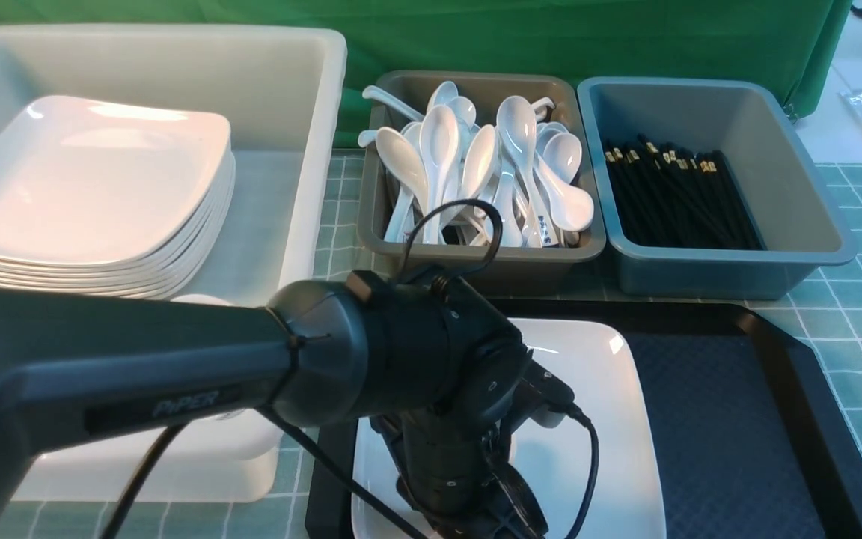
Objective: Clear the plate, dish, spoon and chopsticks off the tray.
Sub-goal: Use the left arm to grab a soup spoon from the plate, then use the left arm to put the soup spoon into the small storage box in the middle
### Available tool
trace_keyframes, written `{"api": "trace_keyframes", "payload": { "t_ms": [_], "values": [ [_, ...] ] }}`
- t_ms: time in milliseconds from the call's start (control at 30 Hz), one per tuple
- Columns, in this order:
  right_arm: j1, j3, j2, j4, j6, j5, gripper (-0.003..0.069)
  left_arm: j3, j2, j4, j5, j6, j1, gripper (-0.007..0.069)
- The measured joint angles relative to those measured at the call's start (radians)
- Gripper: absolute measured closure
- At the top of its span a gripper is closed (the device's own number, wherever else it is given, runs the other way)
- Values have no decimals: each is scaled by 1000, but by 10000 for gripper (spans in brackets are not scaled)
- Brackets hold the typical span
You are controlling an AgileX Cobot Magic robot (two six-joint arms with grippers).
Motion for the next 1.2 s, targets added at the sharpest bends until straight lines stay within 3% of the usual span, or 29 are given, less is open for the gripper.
{"api": "trace_keyframes", "payload": {
  "t_ms": [167, 333, 533, 633, 833, 1033, 1100, 1200],
  "values": [
    [0, 0, 0, -6, 0, 0, 516, -54, -25, -32, 37, 16, 0, 510],
    [0, 0, 0, -54, 54, 0, 516, -179, -100, 30, 1, 17, 9, 510],
    [0, 0, 0, -177, 163, 0, 516, -379, -97, 57, -184, 18, 169, 510],
    [0, 0, 0, -189, 176, -1, 516, -471, -6, 24, -311, 29, 312, 510],
    [0, 0, 0, -192, 181, -1, 516, -545, 117, -33, -380, 79, 412, 506],
    [0, 0, 0, -192, 183, -1, 516, -558, 203, -40, -419, 132, 462, 356],
    [0, 0, 0, -192, 183, -1, 516, -558, 215, -38, -423, 139, 472, 260],
    [0, 0, 0, -192, 183, -1, 516, -558, 216, -38, -420, 141, 476, 186]
  ]
}}
